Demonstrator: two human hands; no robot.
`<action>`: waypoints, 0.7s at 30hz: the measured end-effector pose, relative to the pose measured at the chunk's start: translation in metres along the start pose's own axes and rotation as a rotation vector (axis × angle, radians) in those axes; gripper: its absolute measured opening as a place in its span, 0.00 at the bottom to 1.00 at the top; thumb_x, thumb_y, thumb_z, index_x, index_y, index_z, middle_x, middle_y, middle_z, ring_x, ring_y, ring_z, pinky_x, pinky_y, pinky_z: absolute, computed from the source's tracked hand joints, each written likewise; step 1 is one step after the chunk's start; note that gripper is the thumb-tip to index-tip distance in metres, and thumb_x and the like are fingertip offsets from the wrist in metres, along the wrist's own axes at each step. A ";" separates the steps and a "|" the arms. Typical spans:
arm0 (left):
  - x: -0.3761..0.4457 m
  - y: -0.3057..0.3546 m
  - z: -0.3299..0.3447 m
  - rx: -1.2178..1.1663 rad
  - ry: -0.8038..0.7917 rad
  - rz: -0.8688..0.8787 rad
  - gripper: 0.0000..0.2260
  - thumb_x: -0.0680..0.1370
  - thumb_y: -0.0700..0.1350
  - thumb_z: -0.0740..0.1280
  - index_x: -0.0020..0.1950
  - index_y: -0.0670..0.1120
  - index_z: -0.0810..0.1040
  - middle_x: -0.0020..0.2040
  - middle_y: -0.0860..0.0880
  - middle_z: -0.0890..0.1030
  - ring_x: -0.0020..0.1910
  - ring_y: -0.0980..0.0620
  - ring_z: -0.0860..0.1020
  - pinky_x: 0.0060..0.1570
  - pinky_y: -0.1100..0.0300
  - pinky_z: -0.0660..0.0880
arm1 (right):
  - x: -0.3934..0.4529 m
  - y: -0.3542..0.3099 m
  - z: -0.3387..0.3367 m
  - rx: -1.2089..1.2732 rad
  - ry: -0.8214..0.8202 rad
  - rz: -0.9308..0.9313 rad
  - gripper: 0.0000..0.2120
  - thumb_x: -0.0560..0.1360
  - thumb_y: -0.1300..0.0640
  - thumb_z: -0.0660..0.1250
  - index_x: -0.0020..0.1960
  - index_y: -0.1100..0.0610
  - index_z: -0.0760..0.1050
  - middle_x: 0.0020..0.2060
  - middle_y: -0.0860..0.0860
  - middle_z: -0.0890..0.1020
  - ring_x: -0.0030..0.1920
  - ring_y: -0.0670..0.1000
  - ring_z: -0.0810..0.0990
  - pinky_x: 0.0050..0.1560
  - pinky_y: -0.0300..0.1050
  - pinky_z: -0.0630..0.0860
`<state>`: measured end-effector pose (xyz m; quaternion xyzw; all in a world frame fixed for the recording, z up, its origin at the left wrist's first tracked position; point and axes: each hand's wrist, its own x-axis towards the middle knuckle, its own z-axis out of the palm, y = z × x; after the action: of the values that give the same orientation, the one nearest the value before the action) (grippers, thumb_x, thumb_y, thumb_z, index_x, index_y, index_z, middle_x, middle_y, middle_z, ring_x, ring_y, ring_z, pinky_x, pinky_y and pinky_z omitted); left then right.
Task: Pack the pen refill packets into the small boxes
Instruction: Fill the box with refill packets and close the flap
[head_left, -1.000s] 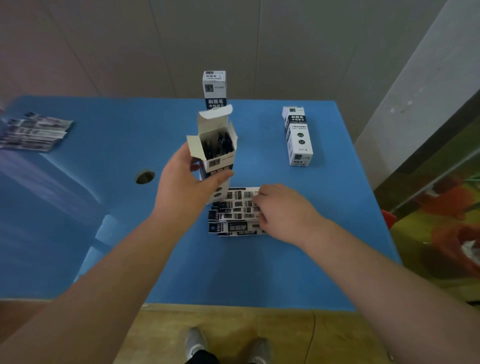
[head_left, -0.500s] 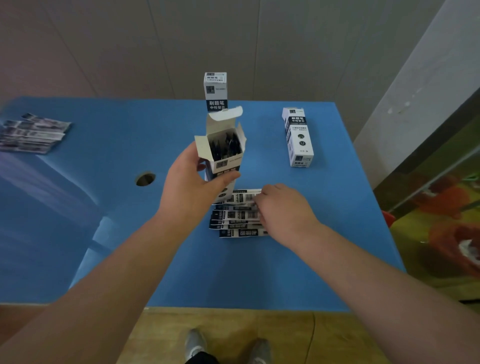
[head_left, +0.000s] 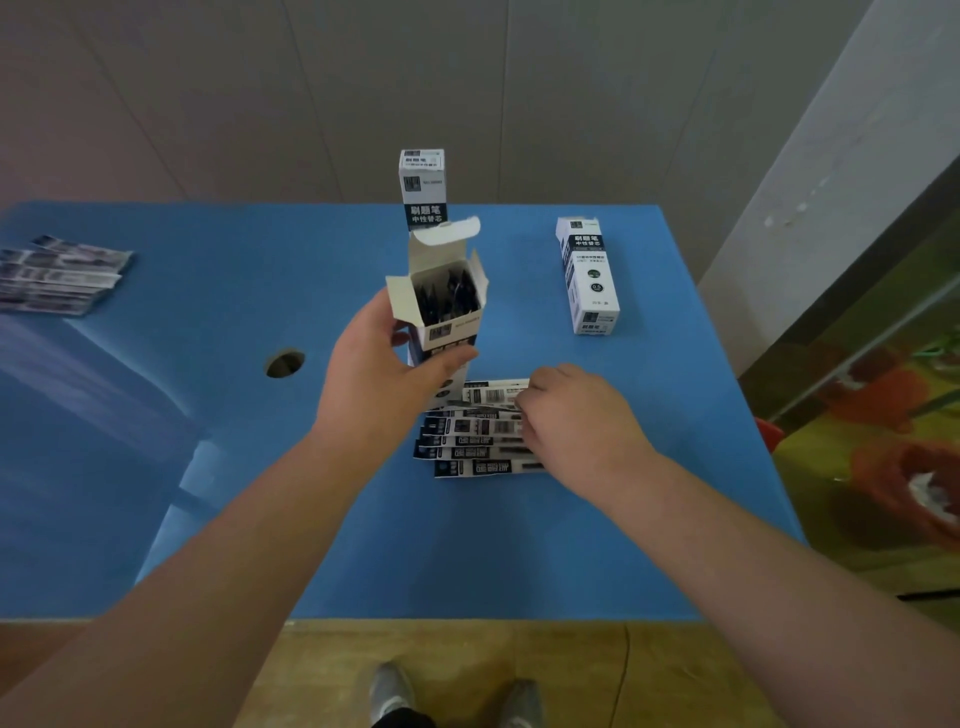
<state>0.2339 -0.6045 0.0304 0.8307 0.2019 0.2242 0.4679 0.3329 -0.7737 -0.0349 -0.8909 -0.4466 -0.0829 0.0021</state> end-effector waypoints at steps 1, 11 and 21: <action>0.000 0.000 0.001 0.000 0.001 -0.005 0.20 0.71 0.50 0.79 0.56 0.61 0.74 0.52 0.62 0.82 0.55 0.62 0.78 0.52 0.66 0.73 | 0.000 0.001 -0.001 0.005 -0.002 -0.004 0.06 0.65 0.63 0.74 0.34 0.55 0.78 0.33 0.50 0.76 0.35 0.54 0.75 0.32 0.44 0.67; -0.002 0.003 0.004 -0.014 -0.002 0.008 0.20 0.71 0.49 0.79 0.51 0.66 0.72 0.50 0.65 0.81 0.54 0.64 0.78 0.50 0.68 0.72 | -0.002 0.002 -0.003 -0.069 -0.053 -0.006 0.13 0.58 0.65 0.77 0.31 0.53 0.74 0.29 0.48 0.75 0.30 0.52 0.70 0.31 0.42 0.59; -0.004 0.003 0.006 -0.009 0.002 0.013 0.19 0.71 0.50 0.79 0.52 0.66 0.73 0.52 0.63 0.82 0.56 0.61 0.79 0.54 0.61 0.75 | -0.004 0.007 -0.010 -0.109 -0.134 -0.045 0.12 0.59 0.65 0.77 0.30 0.53 0.76 0.31 0.47 0.65 0.33 0.51 0.69 0.29 0.43 0.58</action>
<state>0.2345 -0.6127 0.0291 0.8297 0.1960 0.2290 0.4698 0.3344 -0.7818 -0.0253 -0.8830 -0.4603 -0.0474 -0.0782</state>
